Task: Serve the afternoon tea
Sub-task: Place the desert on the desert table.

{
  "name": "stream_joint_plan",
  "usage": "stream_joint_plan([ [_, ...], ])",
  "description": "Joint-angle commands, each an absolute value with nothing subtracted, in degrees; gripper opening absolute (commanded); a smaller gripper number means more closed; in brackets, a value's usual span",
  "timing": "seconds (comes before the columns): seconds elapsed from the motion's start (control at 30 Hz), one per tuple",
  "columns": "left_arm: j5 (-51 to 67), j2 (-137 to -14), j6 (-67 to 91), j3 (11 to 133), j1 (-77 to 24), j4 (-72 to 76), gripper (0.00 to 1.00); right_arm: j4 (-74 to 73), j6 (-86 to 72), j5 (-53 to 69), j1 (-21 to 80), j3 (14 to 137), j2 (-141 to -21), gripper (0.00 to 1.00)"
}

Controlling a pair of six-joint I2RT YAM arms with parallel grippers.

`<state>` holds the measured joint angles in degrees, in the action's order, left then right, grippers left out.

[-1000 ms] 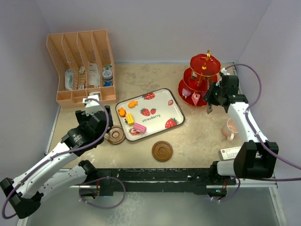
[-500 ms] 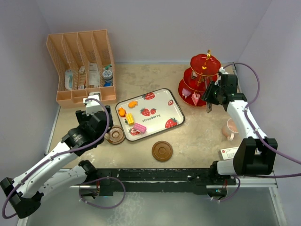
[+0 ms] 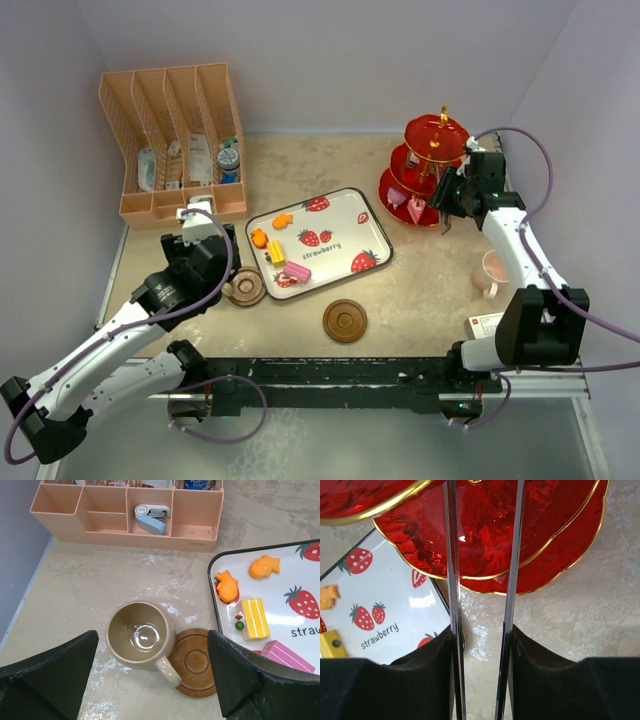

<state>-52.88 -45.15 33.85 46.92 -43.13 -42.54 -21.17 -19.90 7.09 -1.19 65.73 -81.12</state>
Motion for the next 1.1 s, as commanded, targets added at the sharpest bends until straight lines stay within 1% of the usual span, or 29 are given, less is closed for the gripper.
stream_joint_plan([
  [0.0,-53.61,-45.14,34.12,48.24,-43.04,-41.92,0.87,-21.01,-20.34,6.98,-1.49,66.11,-76.11,0.42],
  [0.1,-53.61,-45.01,34.09,48.26,-43.03,-41.92,0.87,-21.18,-21.86,5.96,-1.49,63.94,-73.48,0.43],
  [0.23,-53.77,-44.68,34.25,48.21,-43.04,-41.92,0.87,-20.63,-23.86,5.74,-1.49,60.17,-70.17,0.40],
  [0.37,-53.74,-44.16,34.37,48.24,-43.03,-41.97,0.87,-20.76,-25.17,8.21,-1.49,57.24,-65.73,0.40],
  [0.8,-53.61,-44.05,34.33,48.24,-43.01,-41.99,0.87,-29.07,-25.90,9.74,-1.49,54.29,-57.71,0.38],
  [1.07,-53.70,-43.96,34.23,48.32,-43.03,-41.92,0.87,-32.10,-25.38,21.56,-1.41,52.83,-52.41,0.34],
])
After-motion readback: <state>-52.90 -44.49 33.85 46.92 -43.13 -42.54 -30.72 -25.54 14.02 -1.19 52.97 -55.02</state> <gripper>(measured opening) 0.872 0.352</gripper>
